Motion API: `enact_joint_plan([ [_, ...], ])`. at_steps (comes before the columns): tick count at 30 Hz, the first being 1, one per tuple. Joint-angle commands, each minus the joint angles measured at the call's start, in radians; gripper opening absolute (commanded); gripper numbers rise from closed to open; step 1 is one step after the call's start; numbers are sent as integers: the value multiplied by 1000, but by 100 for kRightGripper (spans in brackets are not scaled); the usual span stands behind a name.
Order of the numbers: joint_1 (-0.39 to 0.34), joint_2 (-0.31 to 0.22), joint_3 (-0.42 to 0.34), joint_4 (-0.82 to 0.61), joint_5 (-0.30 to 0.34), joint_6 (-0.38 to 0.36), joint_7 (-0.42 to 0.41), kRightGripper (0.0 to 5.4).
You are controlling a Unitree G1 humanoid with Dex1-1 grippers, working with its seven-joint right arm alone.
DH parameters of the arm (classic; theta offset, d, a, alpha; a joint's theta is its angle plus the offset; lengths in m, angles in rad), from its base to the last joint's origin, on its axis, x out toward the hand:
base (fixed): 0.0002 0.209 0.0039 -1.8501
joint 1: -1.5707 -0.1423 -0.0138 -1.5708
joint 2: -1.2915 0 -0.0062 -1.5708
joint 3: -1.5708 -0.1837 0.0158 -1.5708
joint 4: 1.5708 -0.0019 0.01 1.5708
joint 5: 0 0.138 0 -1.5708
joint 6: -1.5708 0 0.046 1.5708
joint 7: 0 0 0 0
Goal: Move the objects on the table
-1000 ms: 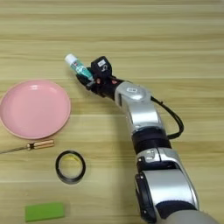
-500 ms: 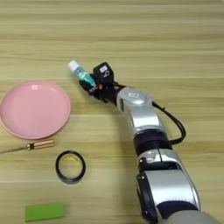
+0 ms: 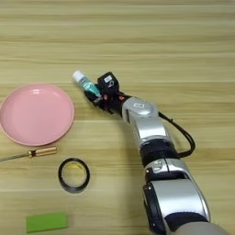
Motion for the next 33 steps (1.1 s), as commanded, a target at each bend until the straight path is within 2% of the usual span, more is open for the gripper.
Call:
enact_joint_plan([
  [1, -69, -26, -8, -29, 3, -39, -21, 167],
  [33, -72, -22, -4, -12, -6, -53, -24, 167],
])
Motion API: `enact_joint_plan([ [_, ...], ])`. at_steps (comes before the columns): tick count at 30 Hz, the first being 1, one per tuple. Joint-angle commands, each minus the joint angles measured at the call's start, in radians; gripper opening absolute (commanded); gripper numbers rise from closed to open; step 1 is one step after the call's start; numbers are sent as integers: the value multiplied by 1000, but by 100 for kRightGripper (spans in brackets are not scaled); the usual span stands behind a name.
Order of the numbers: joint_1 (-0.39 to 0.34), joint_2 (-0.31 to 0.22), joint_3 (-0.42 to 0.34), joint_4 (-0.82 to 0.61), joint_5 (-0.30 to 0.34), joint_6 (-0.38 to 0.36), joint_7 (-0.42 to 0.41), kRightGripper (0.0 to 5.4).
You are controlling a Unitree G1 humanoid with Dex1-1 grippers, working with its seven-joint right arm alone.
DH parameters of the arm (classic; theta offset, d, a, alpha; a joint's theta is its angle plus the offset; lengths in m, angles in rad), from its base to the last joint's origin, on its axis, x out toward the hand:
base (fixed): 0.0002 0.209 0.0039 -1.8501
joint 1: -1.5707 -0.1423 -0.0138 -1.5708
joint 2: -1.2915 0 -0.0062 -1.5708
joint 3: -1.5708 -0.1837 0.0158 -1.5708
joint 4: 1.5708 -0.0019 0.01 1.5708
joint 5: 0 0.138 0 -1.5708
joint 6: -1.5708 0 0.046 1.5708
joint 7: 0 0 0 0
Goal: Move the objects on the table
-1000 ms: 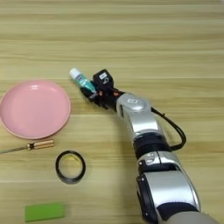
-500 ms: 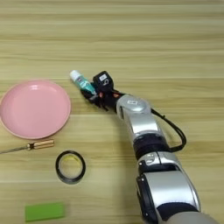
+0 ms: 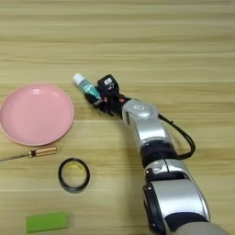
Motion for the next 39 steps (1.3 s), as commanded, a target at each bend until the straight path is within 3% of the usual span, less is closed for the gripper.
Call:
enact_joint_plan([
  [1, -73, -22, -7, -40, 5, -33, -23, 167],
  [4, -73, -22, -8, -39, 4, -33, -23, 167],
  [5, -73, -22, -8, -38, 4, -34, -23, 203],
  [21, -86, -20, -16, -43, 10, -47, -30, 409],
  [31, -70, 20, -38, -176, 76, -85, -14, 537],
  [39, -13, 53, -40, -361, 163, -84, 51, 537],
])
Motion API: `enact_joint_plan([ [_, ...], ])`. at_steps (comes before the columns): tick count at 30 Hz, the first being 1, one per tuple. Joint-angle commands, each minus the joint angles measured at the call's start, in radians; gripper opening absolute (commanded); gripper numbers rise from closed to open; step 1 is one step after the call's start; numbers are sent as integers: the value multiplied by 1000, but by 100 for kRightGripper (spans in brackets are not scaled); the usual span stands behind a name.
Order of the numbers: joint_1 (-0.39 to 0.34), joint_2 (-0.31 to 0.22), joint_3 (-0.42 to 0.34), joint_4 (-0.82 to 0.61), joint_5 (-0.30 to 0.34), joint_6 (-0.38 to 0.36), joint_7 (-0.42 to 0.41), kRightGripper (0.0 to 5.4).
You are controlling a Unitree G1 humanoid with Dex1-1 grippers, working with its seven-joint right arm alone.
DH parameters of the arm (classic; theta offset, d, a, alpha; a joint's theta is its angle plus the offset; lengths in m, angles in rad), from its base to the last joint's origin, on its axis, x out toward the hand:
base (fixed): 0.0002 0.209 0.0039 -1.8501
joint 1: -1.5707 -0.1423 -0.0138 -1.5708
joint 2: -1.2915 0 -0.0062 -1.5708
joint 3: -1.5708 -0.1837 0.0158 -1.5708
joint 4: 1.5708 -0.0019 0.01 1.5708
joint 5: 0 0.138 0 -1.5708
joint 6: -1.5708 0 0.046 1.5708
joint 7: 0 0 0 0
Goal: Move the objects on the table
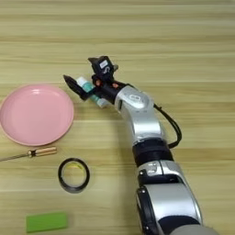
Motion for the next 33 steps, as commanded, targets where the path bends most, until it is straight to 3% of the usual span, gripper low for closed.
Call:
enact_joint_plan([
  [1, -32, -12, -11, -118, 51, -19, 17, 537],
  [12, 47, -8, 11, -288, 144, -7, 131, 537],
  [33, 185, -64, 77, -555, 273, 88, 339, 537],
])
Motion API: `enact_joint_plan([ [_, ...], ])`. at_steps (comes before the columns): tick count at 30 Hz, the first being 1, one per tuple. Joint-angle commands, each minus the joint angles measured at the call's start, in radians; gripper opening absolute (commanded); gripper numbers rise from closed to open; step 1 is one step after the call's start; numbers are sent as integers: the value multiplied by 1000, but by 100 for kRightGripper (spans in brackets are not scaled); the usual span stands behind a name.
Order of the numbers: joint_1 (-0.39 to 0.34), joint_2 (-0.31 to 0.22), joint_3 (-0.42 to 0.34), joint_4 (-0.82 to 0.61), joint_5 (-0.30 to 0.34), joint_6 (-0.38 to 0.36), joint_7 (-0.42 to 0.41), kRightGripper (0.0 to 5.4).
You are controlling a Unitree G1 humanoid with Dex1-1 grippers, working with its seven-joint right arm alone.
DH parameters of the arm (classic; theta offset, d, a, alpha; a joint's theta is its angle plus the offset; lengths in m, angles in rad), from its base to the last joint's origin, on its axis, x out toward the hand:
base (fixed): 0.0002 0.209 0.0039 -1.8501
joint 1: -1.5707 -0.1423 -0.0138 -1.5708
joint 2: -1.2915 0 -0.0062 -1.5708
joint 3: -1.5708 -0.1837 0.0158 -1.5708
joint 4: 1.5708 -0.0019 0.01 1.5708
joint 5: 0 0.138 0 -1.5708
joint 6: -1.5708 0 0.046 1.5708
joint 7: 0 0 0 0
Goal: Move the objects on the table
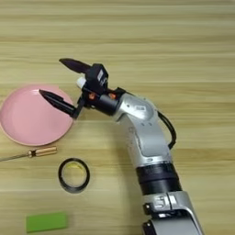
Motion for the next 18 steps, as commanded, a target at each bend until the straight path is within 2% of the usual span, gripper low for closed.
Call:
enact_joint_plan([
  [1, -28, -32, 4, -87, 31, 12, 13, 537],
  [18, 28, -90, 29, -162, 94, 81, 135, 537],
])
